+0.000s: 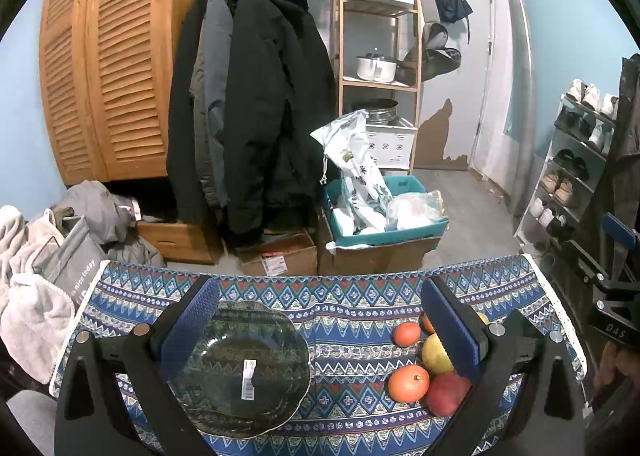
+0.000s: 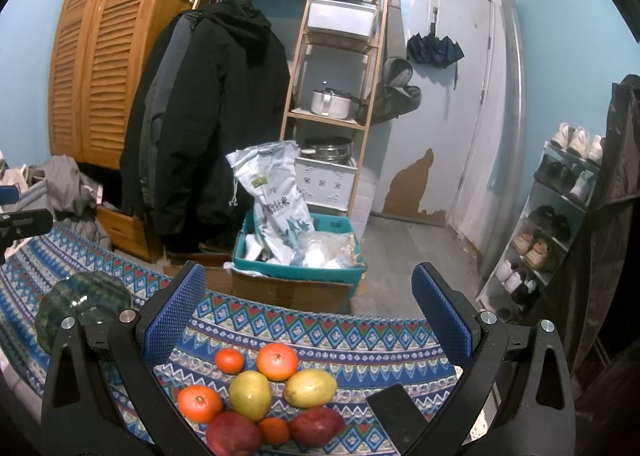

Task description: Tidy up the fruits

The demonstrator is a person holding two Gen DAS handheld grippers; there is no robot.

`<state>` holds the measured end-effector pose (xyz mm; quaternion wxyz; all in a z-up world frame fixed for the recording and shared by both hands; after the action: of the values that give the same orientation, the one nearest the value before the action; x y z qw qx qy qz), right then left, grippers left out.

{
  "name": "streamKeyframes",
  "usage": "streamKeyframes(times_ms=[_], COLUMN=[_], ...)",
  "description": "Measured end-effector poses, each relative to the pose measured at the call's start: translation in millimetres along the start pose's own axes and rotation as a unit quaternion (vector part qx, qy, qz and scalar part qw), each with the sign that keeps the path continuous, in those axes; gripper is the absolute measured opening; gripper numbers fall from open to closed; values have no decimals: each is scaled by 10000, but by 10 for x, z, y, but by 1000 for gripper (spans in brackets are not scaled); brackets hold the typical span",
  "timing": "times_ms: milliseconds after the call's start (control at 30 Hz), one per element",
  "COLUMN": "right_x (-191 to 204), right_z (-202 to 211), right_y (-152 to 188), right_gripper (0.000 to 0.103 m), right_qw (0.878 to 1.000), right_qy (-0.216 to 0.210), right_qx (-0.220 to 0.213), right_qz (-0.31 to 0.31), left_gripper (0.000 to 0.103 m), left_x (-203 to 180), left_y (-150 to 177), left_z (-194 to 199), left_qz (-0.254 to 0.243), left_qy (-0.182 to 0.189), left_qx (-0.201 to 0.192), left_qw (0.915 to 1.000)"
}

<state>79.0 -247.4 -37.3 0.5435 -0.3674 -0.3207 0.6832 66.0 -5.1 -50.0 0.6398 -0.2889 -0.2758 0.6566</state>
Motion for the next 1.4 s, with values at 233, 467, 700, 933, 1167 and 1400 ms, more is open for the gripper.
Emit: streamKeyframes(times_ms=[233, 467, 700, 933, 1167, 1400], right_x=[0, -5, -8, -21, -30, -59], right_z=[0, -7, -5, -8, -8, -23], right_y=[-2, 11, 12, 13, 16, 38], right_gripper=[101, 101, 101, 101, 101, 101], right_qw=[10000, 10000, 10000, 10000, 10000, 10000], right_qy=[0, 8, 14, 19, 22, 27], right_qx=[-1, -2, 0, -6, -3, -1], right_qz=[9, 17, 19, 26, 31, 29], left_gripper=[102, 102, 102, 102, 102, 102], left_x=[3, -8, -26, -47, -53, -71], left_y=[-1, 2, -5, -3, 16, 33], left_z=[-5, 3, -4, -18, -33, -67], left_qz=[1, -7, -33, -75, -76, -126], left_qy=[4, 13, 41, 56, 52, 41], left_qx=[3, 0, 45, 60, 99, 139], left_qw=[10000, 10000, 10000, 9999, 9999, 9998])
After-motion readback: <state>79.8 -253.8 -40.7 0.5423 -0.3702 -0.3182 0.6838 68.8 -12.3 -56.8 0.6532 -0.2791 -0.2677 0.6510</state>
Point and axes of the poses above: each gripper's, at about its wrist camera, not at the fingertips, and z roughly against the way its jaws point, x to its left, y to its underside, the point moved 8 cm from there along -z, roughly the way its jaws point, and after that the axes turned 9 degrees about x, right-handed, at the moved point
